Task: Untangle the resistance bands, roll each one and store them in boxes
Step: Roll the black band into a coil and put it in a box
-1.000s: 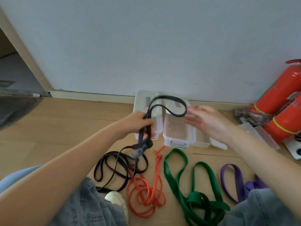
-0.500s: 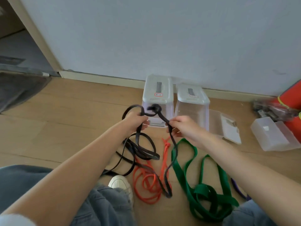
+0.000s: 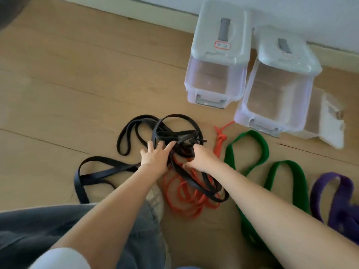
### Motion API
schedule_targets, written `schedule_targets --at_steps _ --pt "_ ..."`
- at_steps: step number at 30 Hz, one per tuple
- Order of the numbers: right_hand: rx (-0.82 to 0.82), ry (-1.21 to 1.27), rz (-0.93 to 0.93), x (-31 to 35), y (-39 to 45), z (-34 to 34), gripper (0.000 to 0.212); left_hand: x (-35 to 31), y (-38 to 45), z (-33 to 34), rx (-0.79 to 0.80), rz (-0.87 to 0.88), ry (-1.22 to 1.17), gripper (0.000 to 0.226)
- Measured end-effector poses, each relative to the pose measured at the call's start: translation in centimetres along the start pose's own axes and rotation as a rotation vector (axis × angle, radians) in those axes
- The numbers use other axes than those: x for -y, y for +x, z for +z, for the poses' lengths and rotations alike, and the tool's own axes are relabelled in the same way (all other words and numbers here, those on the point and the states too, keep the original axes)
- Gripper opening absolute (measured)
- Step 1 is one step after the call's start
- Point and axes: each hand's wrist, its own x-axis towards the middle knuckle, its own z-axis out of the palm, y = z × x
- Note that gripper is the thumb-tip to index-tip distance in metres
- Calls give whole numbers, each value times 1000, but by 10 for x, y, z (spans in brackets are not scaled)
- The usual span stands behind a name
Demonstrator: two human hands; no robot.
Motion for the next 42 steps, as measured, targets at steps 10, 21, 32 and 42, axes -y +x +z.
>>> schedule_targets --at_steps 10,21,32,42 --pt "-201 -435 -223 6 14 -12 10 18 17 -9 -203 -9 -62 49" --pt "-101 253 -448 152 -15 -123 16 91 -15 -106 -583 -366 -329 28" --pt "-156 587 -161 140 10 -49 12 113 -12 -81 -176 -332 -385 39" --pt "-3 953 -392 134 -46 -114 30 50 -45 -121 -317 139 -756 49"
